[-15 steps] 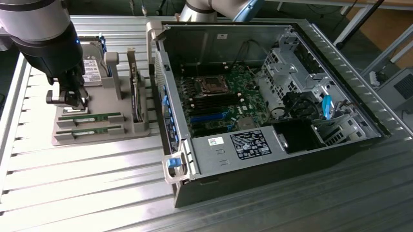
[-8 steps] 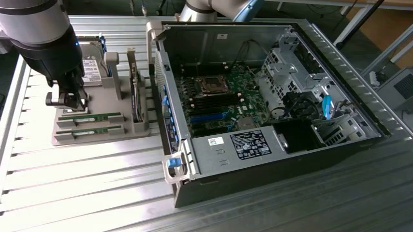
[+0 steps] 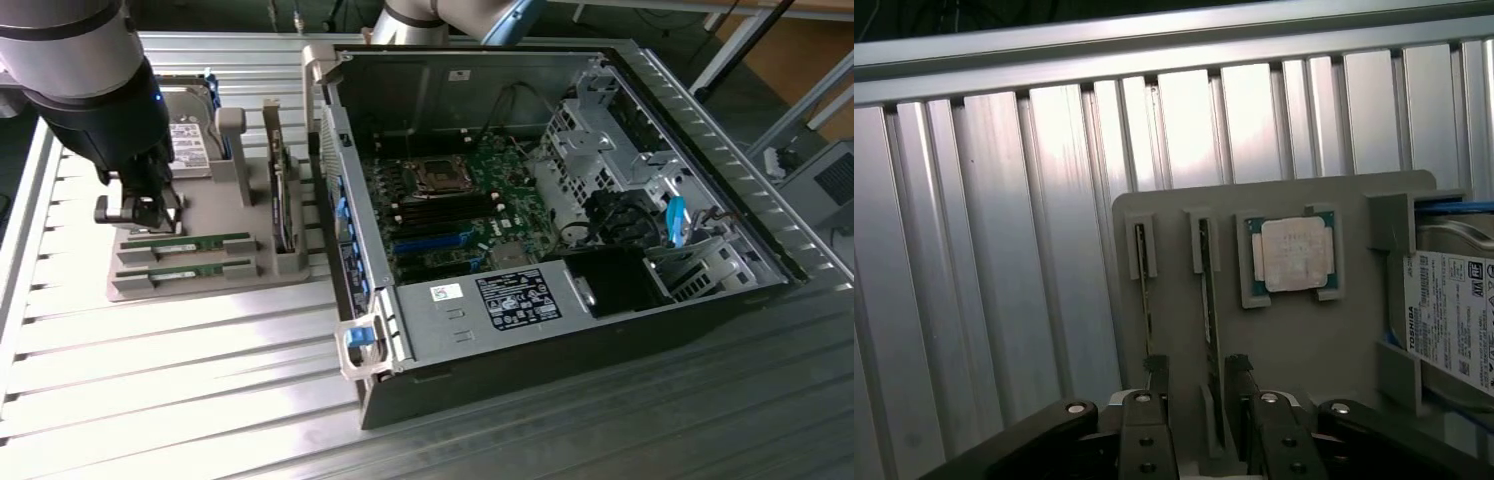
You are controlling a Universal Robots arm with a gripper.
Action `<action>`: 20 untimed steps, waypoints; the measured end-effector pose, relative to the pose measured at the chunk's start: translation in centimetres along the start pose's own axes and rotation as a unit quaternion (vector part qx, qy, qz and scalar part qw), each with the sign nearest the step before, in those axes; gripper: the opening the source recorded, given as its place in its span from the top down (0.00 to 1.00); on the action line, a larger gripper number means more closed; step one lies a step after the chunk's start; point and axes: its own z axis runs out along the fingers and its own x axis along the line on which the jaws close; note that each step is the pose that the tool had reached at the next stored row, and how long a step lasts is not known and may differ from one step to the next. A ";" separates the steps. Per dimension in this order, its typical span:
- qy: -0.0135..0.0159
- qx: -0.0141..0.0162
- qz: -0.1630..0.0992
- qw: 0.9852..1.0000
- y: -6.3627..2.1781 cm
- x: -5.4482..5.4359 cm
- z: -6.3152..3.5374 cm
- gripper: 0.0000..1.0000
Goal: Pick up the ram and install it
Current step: 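Pick up the ram and move it above insertion slot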
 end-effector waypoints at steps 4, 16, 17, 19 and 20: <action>0.000 0.000 0.000 1.000 0.16 0.3 0.47 0.65; 0.000 -0.001 -0.027 1.000 -0.48 1.3 1.63 0.65; 0.000 -0.001 -0.027 1.000 -0.50 1.4 1.71 0.65; 0.000 -0.001 -0.027 1.000 -0.53 1.8 2.03 0.65; 0.000 -0.001 -0.027 1.000 -0.53 1.8 2.12 0.65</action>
